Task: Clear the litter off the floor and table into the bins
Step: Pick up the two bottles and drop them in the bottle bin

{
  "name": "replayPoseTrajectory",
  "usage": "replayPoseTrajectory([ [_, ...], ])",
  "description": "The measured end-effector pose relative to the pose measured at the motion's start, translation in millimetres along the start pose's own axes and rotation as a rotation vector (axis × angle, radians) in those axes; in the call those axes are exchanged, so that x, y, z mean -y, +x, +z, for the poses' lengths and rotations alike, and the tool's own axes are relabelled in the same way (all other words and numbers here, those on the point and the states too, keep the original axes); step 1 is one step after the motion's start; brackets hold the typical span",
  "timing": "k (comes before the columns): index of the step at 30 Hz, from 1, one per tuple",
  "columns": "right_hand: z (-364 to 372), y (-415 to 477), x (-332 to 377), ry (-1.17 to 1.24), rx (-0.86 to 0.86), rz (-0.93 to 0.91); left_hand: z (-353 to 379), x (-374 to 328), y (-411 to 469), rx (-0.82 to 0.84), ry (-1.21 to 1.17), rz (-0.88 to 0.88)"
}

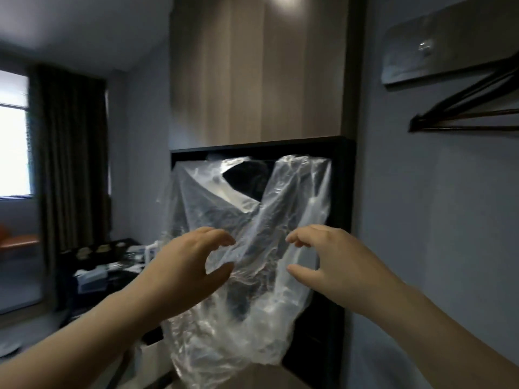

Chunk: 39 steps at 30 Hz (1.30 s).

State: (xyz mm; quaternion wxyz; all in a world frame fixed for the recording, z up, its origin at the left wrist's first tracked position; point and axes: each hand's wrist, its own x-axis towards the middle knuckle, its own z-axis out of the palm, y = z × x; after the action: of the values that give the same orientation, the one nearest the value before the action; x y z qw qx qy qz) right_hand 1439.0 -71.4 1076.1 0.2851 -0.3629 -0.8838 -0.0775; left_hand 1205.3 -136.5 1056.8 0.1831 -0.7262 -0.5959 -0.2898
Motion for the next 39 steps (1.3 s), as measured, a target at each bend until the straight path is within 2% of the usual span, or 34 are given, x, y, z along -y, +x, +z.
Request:
replayPoseTrajectory([
  [6, 64.1, 72.2, 58.9, 0.051, 0.059, -0.14, -24.1, 78.3, -30.9, -0.002, 0.036, -0.12],
  [13, 145.0, 162.6, 108.3, 0.15, 0.082, -0.349, -26.0, 166.3, -49.7, -0.018, 0.187, -0.299],
  [20, 212.7, 248.4, 149.5, 0.274, 0.095, -0.568, -33.2, 244.3, -60.5, -0.044, 0.319, -0.523],
  [25, 264.7, 283.2, 196.5, 0.317, 0.165, -0.698, -37.0, 294.9, -95.7, -0.027, 0.387, -0.679],
  [31, 326.0, 319.8, 275.2, 0.362, 0.224, -0.804, -47.3, 363.5, -140.3, -0.024, 0.412, -0.813],
  [39, 401.0, 383.5, 407.4, 0.356, 0.313, -0.832, -85.0, 492.9, -206.0, -0.044, 0.419, -0.929],
])
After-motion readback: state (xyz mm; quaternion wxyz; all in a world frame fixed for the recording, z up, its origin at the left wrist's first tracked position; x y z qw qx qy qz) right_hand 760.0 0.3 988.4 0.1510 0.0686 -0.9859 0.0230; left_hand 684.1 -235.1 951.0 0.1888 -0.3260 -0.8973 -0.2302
